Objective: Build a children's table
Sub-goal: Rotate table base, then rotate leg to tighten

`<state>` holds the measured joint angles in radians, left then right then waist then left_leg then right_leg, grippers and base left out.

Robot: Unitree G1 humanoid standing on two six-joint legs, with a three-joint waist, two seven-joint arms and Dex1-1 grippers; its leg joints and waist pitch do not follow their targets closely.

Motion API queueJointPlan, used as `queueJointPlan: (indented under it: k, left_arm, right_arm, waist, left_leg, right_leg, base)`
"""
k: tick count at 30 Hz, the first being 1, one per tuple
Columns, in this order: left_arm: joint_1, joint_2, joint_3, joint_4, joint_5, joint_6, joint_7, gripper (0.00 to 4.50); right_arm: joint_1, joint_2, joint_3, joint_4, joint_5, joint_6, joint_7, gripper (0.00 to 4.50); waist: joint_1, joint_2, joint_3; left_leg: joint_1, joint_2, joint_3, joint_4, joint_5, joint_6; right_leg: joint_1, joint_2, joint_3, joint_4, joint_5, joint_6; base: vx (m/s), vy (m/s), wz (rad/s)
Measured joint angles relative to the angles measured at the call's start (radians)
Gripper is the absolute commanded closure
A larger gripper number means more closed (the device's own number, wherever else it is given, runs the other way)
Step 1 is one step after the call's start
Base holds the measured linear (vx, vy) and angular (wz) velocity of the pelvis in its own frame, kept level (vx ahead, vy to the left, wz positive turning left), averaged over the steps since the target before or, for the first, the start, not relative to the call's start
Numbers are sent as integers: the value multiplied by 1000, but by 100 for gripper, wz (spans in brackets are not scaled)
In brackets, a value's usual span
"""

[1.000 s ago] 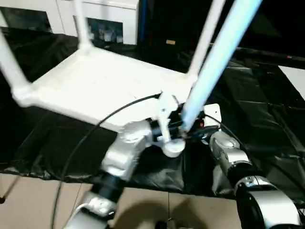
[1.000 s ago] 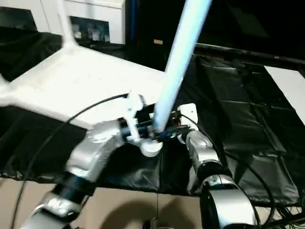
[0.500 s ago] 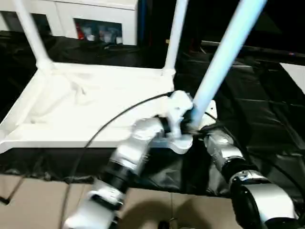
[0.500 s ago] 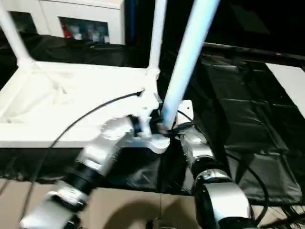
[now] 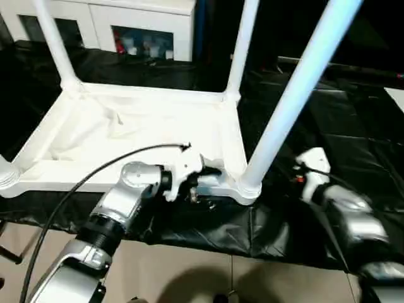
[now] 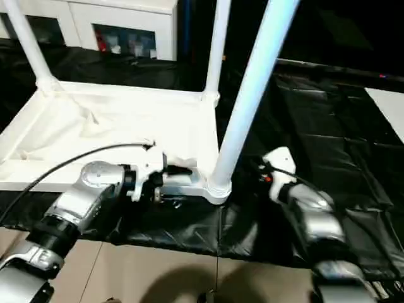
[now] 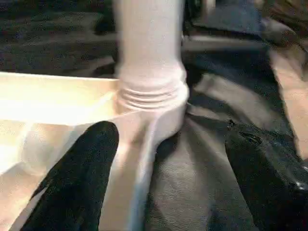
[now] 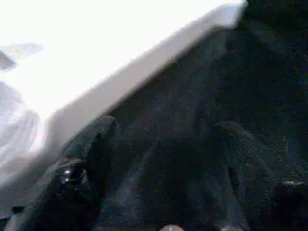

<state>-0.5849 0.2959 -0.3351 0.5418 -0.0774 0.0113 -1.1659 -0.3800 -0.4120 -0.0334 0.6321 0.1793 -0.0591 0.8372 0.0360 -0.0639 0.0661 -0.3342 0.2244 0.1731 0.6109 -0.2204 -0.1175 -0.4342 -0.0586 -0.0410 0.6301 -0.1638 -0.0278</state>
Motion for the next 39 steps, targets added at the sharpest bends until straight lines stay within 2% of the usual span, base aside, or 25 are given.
queueJointPlan:
  k: [1,5,7,10,14,18,20,23,26,28,34,39]
  left_arm:
    - [-21,10,-5,24,13,-13,-12,85]
    - [-67,52,1,93,37,-36,-23,131]
    - [-97,56,-6,132,47,-50,-33,137]
    - [-129,56,-18,179,70,-80,-42,173]
    - [-176,44,-25,276,95,-119,-43,191]
    - [-188,34,-32,328,107,-132,-59,217]
    - [-203,35,-35,348,114,-136,-74,247]
    - [-210,36,-35,367,114,-140,-90,255]
    - [-213,35,-34,378,114,-144,-100,296]
    - [-222,31,-28,399,110,-144,-117,304]
    - [-230,28,-16,418,108,-136,-157,345]
    - [-230,29,-14,418,98,-119,-186,387]
  right_arm:
    - [52,-42,16,-108,30,45,49,52]
    - [148,-154,22,-299,81,147,152,7]
    - [200,-195,22,-392,97,200,191,3]
    - [227,-212,21,-463,98,239,209,0]
    - [268,-248,21,-573,138,352,206,0]
    - [285,-257,21,-632,155,400,188,0]
    - [302,-258,21,-669,168,430,189,0]
    - [304,-259,21,-691,177,455,194,0]
    - [304,-259,21,-706,182,472,195,0]
    - [303,-259,21,-709,187,487,188,0]
    - [284,-248,24,-708,197,505,170,0]
    - [236,-205,53,-685,163,491,135,0]
  waist:
    - [4,0,0]
    - [6,1,0]
    - [8,0,0]
    - [6,0,0]
    - [7,5,-2]
    - [7,12,-6]
    - [10,13,-6]
    - [10,15,-7]
    - [11,15,-7]
    - [12,15,-7]
    - [14,15,-7]
    - [15,15,-7]
  left_leg:
    - [-1,0,-1,0,0,0]
    - [0,-1,-1,0,0,0]
    - [-1,-1,-1,0,0,0]
    - [-1,-1,-2,0,0,0]
    - [-3,-1,-3,0,0,0]
    - [-5,-1,-3,0,0,1]
    - [-6,-1,-4,-1,0,1]
    - [-6,-1,-4,0,0,1]
    - [-6,-1,-4,0,0,0]
    - [-6,-1,-4,0,0,0]
    - [-6,-1,-4,0,0,0]
    - [-6,-1,-4,0,0,0]
  right_leg:
    - [0,0,0,0,0,0]
    - [2,0,0,-2,0,1]
    - [2,0,0,-3,0,2]
    - [2,0,0,-4,-3,6]
    - [2,1,-1,-5,-2,5]
    - [1,0,-1,-7,-1,3]
    - [1,0,-2,-8,-1,3]
    - [1,0,-2,-8,-1,3]
    - [1,0,-2,-8,-1,3]
    - [1,0,-2,-8,-1,3]
    - [1,0,-2,-8,-1,3]
    - [1,0,-2,-8,-1,3]
  base:
    - [0,0,0]
    - [0,0,0]
    - [0,0,0]
    - [0,0,0]
    - [0,0,0]
    - [0,0,0]
    - [0,0,0]
    - [0,0,0]
    - [0,0,0]
    - [0,0,0]
    - [0,0,0]
    - [0,0,0]
